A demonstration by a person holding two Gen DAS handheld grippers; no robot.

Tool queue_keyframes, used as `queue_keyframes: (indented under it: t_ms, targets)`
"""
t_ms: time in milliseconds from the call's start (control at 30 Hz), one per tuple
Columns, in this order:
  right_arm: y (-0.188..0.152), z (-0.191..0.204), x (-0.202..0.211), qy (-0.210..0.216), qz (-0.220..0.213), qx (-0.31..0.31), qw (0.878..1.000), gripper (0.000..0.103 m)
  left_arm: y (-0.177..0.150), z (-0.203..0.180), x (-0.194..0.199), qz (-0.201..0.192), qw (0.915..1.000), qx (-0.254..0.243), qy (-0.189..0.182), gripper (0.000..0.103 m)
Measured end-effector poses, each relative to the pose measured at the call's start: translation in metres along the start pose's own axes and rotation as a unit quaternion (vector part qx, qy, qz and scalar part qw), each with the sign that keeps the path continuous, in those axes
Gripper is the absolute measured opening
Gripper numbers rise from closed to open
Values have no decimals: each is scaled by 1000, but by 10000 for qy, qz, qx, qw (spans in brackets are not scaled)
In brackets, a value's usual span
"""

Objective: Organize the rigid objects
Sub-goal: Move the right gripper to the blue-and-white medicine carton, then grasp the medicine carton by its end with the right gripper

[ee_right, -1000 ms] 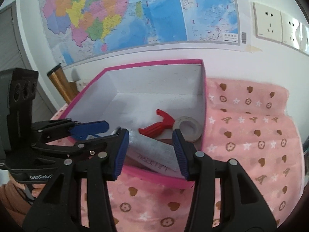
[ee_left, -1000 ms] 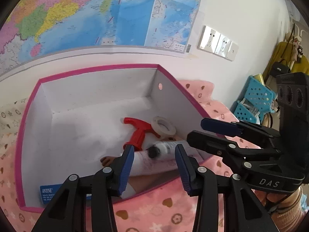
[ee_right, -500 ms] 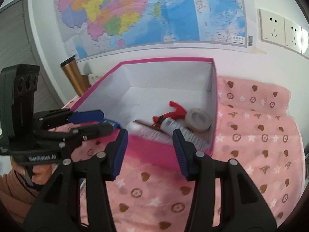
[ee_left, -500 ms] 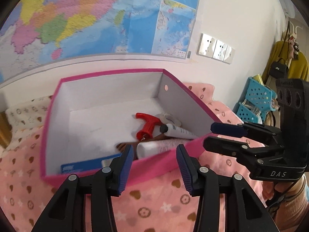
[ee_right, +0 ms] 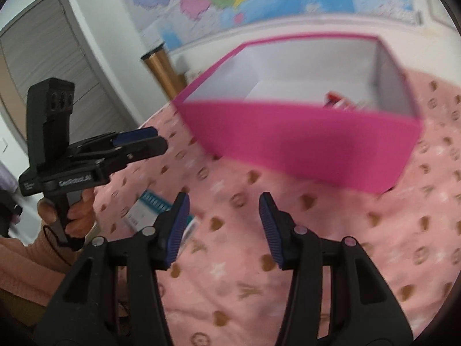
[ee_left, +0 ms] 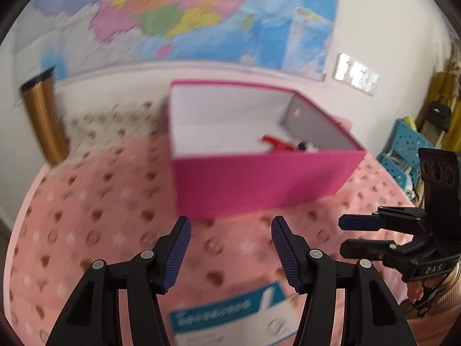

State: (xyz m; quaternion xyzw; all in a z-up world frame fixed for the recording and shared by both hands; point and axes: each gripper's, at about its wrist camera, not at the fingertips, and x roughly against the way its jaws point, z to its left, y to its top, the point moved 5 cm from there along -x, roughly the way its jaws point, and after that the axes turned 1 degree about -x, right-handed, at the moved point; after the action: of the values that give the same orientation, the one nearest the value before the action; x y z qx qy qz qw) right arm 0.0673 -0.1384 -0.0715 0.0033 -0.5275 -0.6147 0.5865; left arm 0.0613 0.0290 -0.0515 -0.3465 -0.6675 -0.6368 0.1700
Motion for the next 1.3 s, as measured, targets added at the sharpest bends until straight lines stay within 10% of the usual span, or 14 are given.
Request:
queue_keyframes:
  t_ms: [533, 1300]
  targets:
    - [-34, 41, -60, 533, 766, 88, 9956, 52, -83, 32, 15, 688, 9960, 573, 35, 59]
    - [-37, 26, -62, 382, 735, -266, 9962, 52, -89, 6, 1, 889, 9938, 497, -445, 50]
